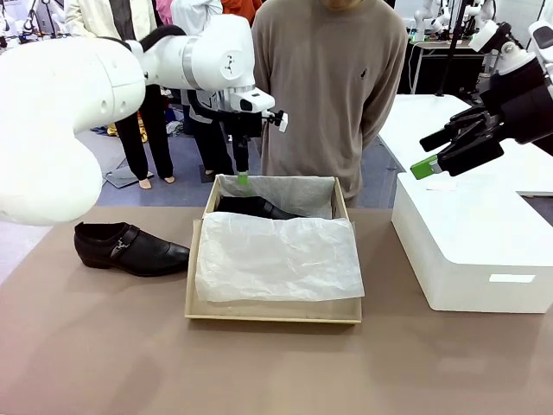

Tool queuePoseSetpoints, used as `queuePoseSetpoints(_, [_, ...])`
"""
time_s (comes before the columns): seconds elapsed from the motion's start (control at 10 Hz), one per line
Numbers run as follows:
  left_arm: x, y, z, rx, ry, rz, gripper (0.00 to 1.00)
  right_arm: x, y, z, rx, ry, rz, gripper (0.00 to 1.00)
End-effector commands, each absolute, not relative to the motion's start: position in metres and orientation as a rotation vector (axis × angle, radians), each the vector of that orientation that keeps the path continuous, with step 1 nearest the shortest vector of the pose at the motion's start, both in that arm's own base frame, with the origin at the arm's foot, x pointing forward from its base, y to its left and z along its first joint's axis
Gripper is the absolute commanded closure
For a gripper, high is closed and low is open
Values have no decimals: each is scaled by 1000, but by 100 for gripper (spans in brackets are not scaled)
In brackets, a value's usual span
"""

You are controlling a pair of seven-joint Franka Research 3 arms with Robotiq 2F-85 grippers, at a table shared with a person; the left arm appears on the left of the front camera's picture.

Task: Pack the shoes into the box.
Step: Place one shoe of the Shoes into the Shoes Box, then place the other shoe of the Shoes into the Shoes Box.

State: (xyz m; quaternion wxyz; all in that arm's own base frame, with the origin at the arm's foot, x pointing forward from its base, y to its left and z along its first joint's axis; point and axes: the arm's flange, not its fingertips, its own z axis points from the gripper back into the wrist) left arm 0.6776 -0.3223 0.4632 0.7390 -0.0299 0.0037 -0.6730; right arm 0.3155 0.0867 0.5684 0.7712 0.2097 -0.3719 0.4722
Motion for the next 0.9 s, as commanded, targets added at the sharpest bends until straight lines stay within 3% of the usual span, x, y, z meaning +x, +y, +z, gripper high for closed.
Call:
queuePoseSetpoints(0.0, [687,-305,475,-92,10,-1478,0,319,86,568,473,-826,1046,0])
queuePoseSetpoints(0.8, [678,-322,463,-66,8,-1477,0,319,86,568,473,-826,1046,0])
